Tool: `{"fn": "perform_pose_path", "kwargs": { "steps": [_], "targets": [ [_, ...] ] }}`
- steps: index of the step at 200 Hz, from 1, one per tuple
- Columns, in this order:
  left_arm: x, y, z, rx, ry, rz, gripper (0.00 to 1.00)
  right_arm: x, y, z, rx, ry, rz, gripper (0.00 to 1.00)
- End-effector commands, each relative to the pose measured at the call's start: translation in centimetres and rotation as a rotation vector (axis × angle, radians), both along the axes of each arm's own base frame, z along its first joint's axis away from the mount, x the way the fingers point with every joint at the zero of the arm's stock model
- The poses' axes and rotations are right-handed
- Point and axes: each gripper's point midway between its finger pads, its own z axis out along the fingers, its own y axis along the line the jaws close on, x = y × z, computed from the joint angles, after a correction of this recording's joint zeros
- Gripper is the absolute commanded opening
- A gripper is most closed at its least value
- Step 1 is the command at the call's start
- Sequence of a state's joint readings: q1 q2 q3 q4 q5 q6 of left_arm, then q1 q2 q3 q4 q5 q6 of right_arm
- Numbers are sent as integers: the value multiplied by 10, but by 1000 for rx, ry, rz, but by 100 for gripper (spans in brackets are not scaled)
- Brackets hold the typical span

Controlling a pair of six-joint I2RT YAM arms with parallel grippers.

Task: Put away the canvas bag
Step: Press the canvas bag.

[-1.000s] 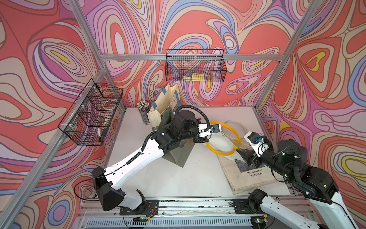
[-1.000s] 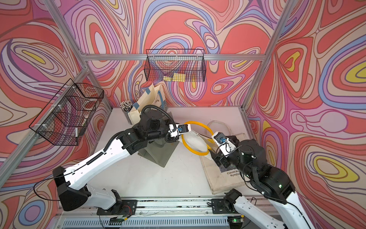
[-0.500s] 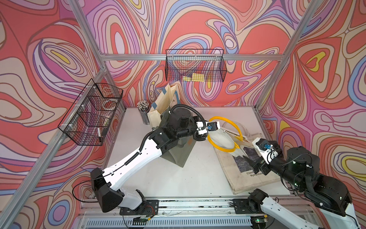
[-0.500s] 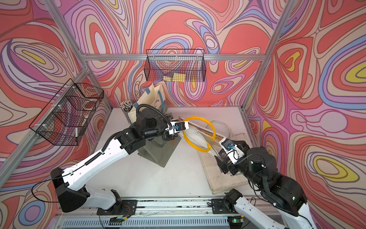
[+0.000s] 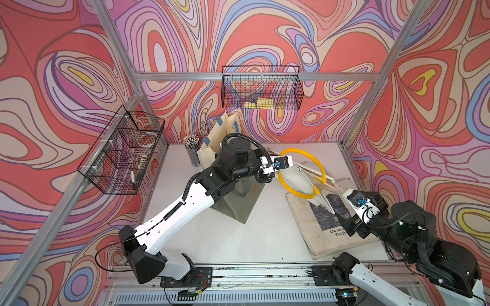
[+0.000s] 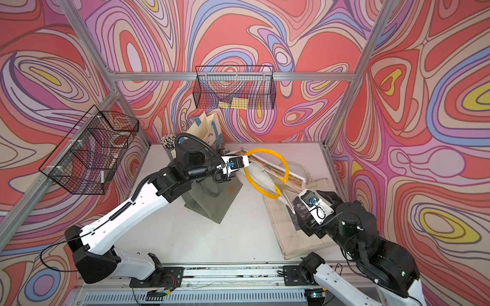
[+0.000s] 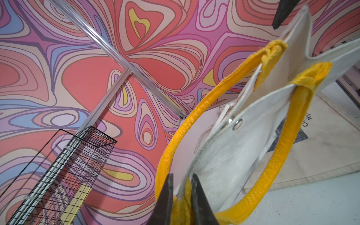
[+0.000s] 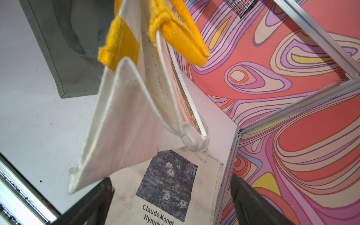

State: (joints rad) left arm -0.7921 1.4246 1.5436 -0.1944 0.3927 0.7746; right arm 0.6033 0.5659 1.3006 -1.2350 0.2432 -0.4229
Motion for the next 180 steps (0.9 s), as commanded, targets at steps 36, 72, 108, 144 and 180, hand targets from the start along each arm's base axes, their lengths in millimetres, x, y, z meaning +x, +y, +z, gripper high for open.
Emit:
{"fn": "perform_pose_path", "kwargs": {
  "steps": [36, 72, 108, 144, 180],
  "targets": [
    [-8, -1, 41, -104, -81, -55, 0, 3, 10, -20, -50, 17, 63, 99],
    [-11, 0, 43, -107, -82, -61, 0, 9, 14, -32, -96, -3, 88, 98],
    [-17, -1, 45, -115, -74, -91, 0, 19, 6, -5, -46, -174, 21, 98],
    [-25, -3, 40, -109, -59, -135, 0, 24, 7, 11, 1, -263, 9, 98],
    [-28, -5, 38, -106, -47, -160, 0, 32, 27, -1, 8, -217, 73, 98]
  ]
}}
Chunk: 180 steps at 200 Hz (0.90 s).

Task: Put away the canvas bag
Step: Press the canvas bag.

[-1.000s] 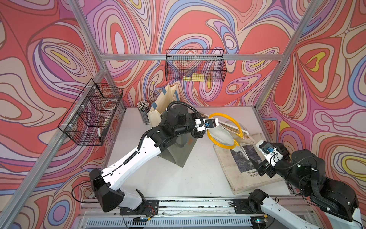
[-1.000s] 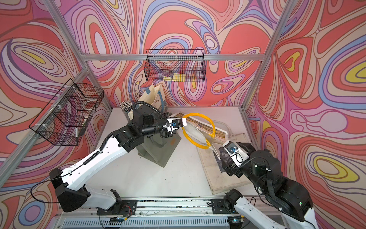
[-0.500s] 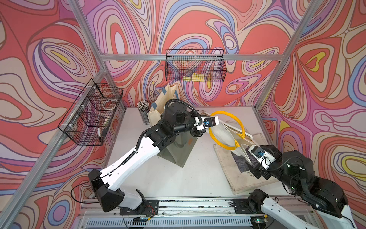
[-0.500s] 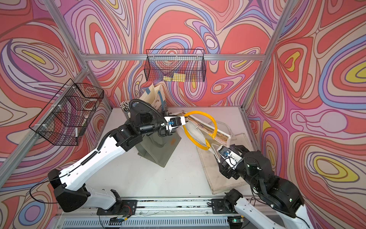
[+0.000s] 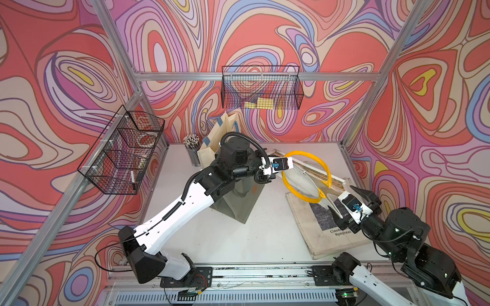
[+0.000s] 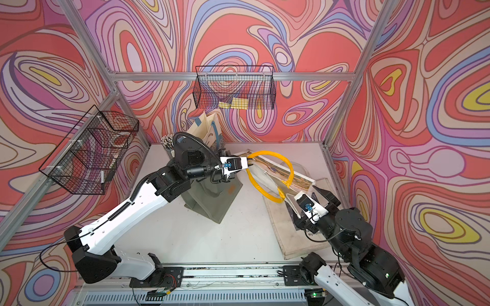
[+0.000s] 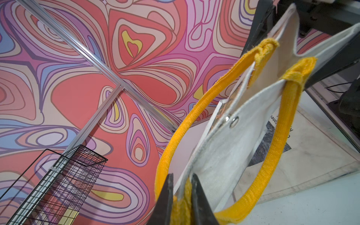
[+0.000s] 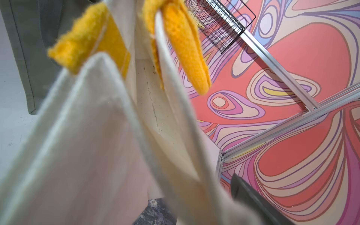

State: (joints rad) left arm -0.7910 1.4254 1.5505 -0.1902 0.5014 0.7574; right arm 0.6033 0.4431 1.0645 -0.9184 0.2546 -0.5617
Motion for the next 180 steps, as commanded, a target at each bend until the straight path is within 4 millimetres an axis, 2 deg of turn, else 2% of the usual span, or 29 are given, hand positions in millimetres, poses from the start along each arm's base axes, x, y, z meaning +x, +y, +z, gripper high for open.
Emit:
{"fn": "perform_pose_path", "kwargs": {
  "steps": [1, 15, 28, 58, 80, 99, 123, 126, 139, 150, 164, 180],
  "targets": [
    [-11, 2, 33, -85, -64, -55, 0, 10, 14, -1, 14, -5, 34, 98],
    [-11, 1, 32, -83, -65, -53, 0, 11, 20, 1, 22, -10, 59, 97],
    [-10, 2, 33, -89, -60, -53, 0, 11, 25, 0, 25, -1, 84, 89],
    [-9, 2, 33, -107, -32, -62, 0, 9, 30, 1, 40, 26, 110, 45],
    [-6, 2, 28, -103, -16, -58, 0, 6, 32, 5, 54, 21, 124, 24],
    [-3, 2, 23, -98, -8, -42, 0, 4, 33, 5, 44, 33, 137, 0],
    [1, 2, 10, -59, 30, -25, 0, 6, 29, 2, 21, 52, 111, 0],
    [1, 2, 9, -52, 38, -27, 5, 7, 28, 1, 16, 53, 107, 0],
    [-4, 2, 4, -33, 69, -37, 37, 11, 22, 0, 0, 59, 66, 0],
    [-11, 2, 2, -31, 77, -43, 53, 13, 18, 0, -10, 69, 35, 0],
    [-24, -1, -3, -12, 70, -46, 61, 16, 13, 3, 12, 82, -11, 0],
    [-43, -9, -14, 32, 50, -47, 64, 18, 15, -1, 9, 132, -19, 0]
  ]
}}
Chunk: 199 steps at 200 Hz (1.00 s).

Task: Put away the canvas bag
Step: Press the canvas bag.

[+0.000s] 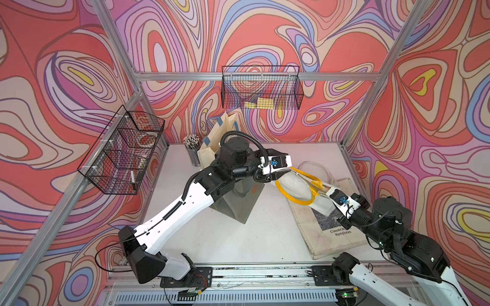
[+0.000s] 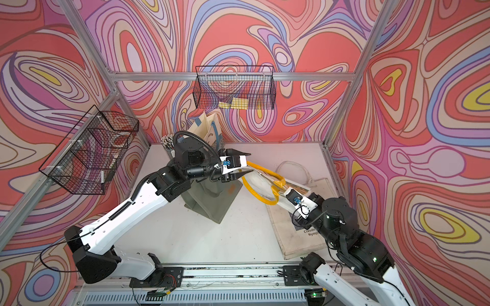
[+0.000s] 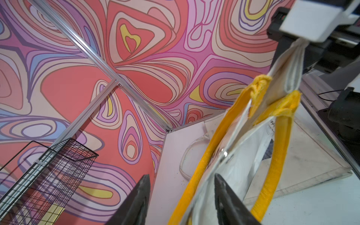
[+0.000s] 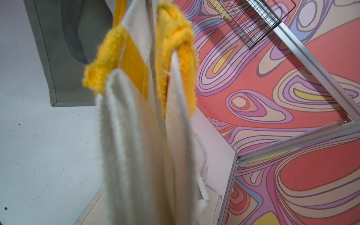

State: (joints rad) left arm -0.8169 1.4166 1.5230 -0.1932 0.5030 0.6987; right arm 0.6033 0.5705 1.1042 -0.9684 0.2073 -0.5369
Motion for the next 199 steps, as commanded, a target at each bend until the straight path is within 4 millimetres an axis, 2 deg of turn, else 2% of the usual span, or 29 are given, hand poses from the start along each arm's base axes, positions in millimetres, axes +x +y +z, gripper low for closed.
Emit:
{"fn": "perform_pose_path", "kwargs": {
  "steps": [1, 30, 48, 95, 131, 159, 178, 193, 199],
  "targets": [
    [-33, -4, -5, 34, -21, -30, 64, 4, -5, 16, 46, 4, -59, 0],
    [-65, -16, -12, 33, 12, -72, 67, 14, 3, 3, 18, 93, -72, 0],
    [-75, -27, -19, 64, 29, -84, 68, 18, 9, 1, 30, 108, -68, 0],
    [-68, -56, -30, 62, 105, -28, 70, 22, 15, 0, 56, 141, -69, 0],
    [-61, -68, -37, 64, 178, 9, 72, 23, 16, 4, 75, 140, -79, 0],
    [-43, -76, -34, 45, 195, 93, 72, 24, 16, 6, 100, 136, -84, 0],
    [-41, -80, -37, 64, 204, 96, 67, 24, 17, 11, 126, 129, -87, 0],
    [-40, -82, -39, 72, 201, 97, 59, 23, 21, 16, 157, 117, -72, 0],
    [-40, -81, -46, 101, 205, 99, 54, 23, 22, 20, 175, 107, -69, 0]
  ]
}}
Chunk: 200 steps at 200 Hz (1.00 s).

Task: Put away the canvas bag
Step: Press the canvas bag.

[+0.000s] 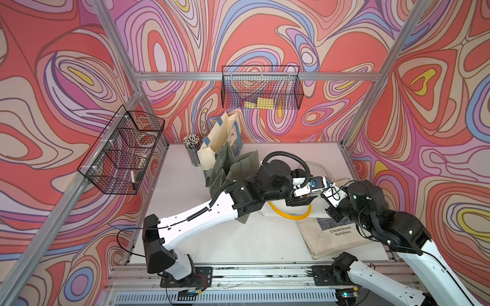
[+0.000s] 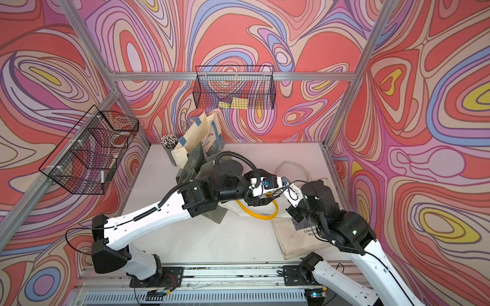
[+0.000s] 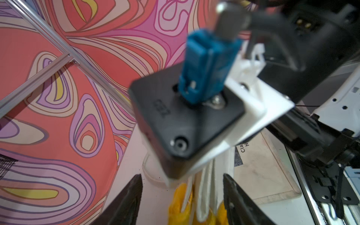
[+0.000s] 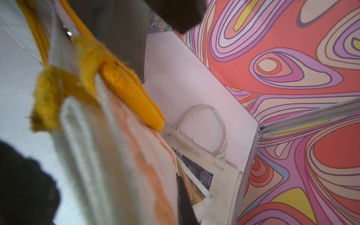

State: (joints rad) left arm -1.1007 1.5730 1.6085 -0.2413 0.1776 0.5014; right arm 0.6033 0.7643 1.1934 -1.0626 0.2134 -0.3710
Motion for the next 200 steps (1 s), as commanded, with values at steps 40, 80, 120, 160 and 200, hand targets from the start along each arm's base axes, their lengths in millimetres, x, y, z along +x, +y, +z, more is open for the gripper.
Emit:
{"fn": "perform_pose_path", "kwargs": {
  "steps": [40, 80, 120, 160, 200],
  "targets": [
    [-2, 0, -4, 28, 20, 2, 49, 4, 10, 47, 182, -118, -9, 0],
    [1, 1, -10, 37, 19, 23, 40, 5, 16, 52, 213, -121, 3, 0],
    [5, 4, -9, 50, -15, 39, 0, 2, 22, 52, 238, -105, 37, 0],
    [-8, 15, 7, 15, -47, -45, 0, -11, 18, 62, 321, -163, 51, 43],
    [-4, 41, 44, -197, -26, -168, 0, -21, 21, 37, 325, -77, 71, 64]
  ]
}}
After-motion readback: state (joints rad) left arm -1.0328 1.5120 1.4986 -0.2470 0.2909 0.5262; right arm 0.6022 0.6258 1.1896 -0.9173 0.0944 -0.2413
